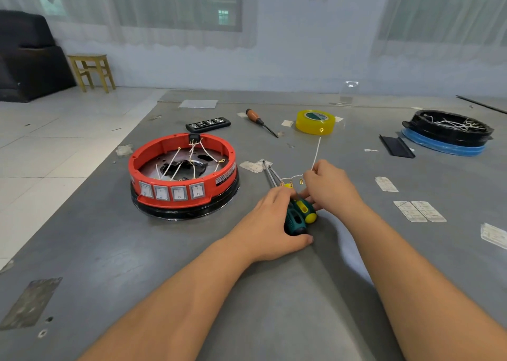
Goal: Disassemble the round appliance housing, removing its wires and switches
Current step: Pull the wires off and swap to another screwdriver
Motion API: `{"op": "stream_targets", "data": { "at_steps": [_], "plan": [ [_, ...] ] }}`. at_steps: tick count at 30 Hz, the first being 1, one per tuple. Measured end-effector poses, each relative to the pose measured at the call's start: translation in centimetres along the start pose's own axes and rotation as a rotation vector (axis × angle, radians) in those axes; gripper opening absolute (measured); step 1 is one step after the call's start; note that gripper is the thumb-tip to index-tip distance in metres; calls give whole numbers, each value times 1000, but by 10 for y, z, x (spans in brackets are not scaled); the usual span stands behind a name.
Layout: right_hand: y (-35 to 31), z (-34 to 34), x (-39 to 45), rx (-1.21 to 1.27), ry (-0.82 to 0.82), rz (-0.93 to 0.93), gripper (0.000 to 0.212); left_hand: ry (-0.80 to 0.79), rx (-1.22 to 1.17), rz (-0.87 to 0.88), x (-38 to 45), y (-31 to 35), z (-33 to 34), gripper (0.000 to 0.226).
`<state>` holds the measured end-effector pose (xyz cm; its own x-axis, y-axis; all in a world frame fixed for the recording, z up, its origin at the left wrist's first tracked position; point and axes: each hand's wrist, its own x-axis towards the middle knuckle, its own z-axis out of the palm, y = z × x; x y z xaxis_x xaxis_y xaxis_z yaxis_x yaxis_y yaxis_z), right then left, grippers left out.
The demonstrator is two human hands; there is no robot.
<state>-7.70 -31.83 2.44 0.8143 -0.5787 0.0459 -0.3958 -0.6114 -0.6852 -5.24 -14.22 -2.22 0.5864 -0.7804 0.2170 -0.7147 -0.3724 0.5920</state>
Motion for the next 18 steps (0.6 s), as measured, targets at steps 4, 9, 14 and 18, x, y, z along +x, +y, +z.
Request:
{"op": "stream_targets", "data": {
  "at_steps": [4,9,14,18],
  "plan": [
    [11,9,2,220,54,15,12,-17,18,26,-2,-1,-2,78],
    [29,19,12,535,95,-14,10,216,-265,-86,6,-2,-4,49],
    [36,20,29,649,130,10,11,325,-267,-186,33,-11,-9,56],
    [40,17,50,755,118,37,6,275,-125,-120,57,-14,-4,43]
  ]
}}
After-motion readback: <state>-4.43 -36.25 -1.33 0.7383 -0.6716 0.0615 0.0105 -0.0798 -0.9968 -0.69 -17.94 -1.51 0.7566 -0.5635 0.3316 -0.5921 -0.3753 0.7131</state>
